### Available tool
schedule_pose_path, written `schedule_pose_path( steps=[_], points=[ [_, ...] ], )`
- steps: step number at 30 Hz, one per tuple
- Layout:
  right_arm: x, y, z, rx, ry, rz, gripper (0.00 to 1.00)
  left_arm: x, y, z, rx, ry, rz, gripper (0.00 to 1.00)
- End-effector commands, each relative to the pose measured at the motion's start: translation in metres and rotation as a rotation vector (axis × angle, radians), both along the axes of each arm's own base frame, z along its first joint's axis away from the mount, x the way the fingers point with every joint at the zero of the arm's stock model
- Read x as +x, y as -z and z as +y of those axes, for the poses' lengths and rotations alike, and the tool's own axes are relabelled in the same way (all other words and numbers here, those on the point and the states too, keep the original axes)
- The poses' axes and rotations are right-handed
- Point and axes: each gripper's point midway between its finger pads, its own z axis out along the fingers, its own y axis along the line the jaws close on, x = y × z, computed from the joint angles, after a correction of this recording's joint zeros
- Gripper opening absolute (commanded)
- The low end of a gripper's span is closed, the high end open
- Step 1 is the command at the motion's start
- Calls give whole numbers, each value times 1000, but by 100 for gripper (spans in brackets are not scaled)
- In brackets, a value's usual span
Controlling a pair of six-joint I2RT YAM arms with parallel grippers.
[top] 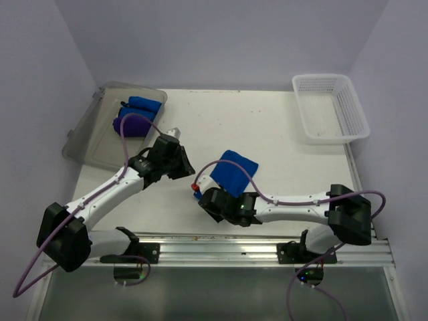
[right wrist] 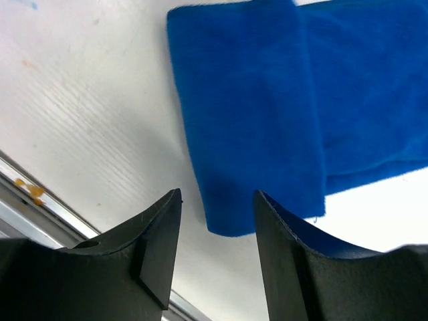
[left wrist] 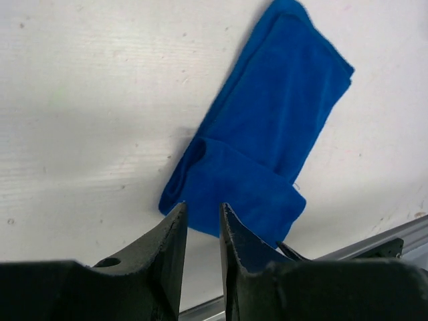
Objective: Roll the towels
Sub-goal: Roll the towel
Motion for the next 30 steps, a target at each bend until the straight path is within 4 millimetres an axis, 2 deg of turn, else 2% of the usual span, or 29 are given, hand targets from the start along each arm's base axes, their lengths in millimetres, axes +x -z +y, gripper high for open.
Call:
schedule_pose_path(
  steps=[1,5,7,8,9,10,12,13,15,19,22,30],
  points=[
    [8,5,3,-111,-70,-80,52,-15,18,12,9,-31,76,29],
    [10,28,3,-148,-72,-81,53,-22,29,11,-6,-26,108,36],
    [7,41,3,-166,-84,-63,53,-23,30,10,-15,-25,112,43],
    [8,46,4,-164,-84,-61,52,-25,32,11,-16,-24,116,52],
    [7,50,3,-171,-82,-57,52,-26,32,10,-19,-24,118,55],
    [8,56,2,-185,-80,-54,47,-27,33,10,-23,-25,121,57],
    [8,58,2,-188,-74,-57,36,-31,36,8,-38,-13,130,68],
    [9,56,2,-180,-74,-59,25,-32,35,5,-61,-7,131,69],
    [9,51,6,-154,-83,-60,12,-39,42,3,-83,5,149,75],
    [4,38,14,-86,-126,-44,0,-52,54,-8,-174,37,189,80],
    [-2,28,21,-19,-162,-19,0,-59,60,-17,-239,63,201,85],
    [-5,16,24,84,-179,63,0,-63,74,-26,-294,74,217,86]
  ],
)
